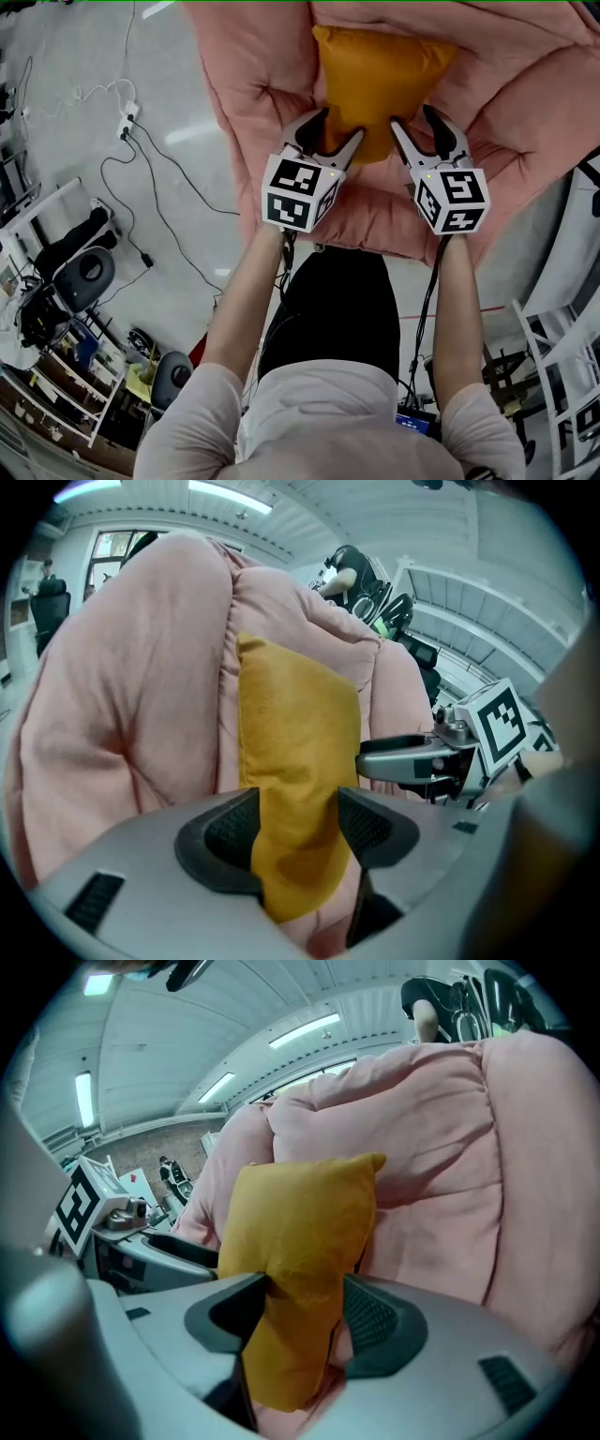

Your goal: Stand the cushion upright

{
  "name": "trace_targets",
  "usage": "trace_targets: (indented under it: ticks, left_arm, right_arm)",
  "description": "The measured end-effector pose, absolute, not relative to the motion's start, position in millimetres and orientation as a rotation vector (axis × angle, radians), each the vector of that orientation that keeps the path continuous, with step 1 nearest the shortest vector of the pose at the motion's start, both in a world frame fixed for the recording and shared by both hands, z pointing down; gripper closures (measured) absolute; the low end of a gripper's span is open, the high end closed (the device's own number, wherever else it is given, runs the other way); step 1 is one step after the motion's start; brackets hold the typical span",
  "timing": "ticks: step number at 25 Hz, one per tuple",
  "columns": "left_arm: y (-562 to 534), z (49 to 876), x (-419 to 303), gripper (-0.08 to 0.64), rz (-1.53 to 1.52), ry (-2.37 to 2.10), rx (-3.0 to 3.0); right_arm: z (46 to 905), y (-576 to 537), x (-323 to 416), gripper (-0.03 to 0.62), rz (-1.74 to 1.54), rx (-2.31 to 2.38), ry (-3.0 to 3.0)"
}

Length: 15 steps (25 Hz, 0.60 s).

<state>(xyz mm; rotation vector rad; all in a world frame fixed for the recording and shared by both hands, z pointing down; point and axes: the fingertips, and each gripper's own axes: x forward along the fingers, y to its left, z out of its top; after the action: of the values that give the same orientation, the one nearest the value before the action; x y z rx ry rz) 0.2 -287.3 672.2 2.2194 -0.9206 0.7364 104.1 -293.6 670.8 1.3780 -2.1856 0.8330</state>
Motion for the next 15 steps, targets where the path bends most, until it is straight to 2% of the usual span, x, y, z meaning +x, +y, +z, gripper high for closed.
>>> trace_targets:
  ticks: [7, 11, 15]
  left_arm:
    - [-266.3, 639.3, -23.9, 0.303, 0.729, -1.010, 2.242]
    - [-248.0, 611.0, -27.4, 0.436, 0.735, -1.074, 2.292]
    - [-226.2, 579.1, -29.5, 0.497, 0.674, -1.142, 2.311]
  right_arm:
    - [642.2, -269.7, 99.1, 0.330, 0.781, 1.460, -2.192]
    - [612.6, -250.7, 83.9, 0.443, 0.730, 1.474, -2.209]
    - [576.2, -227.9, 74.9, 0.546, 0.662, 1.535, -2.233]
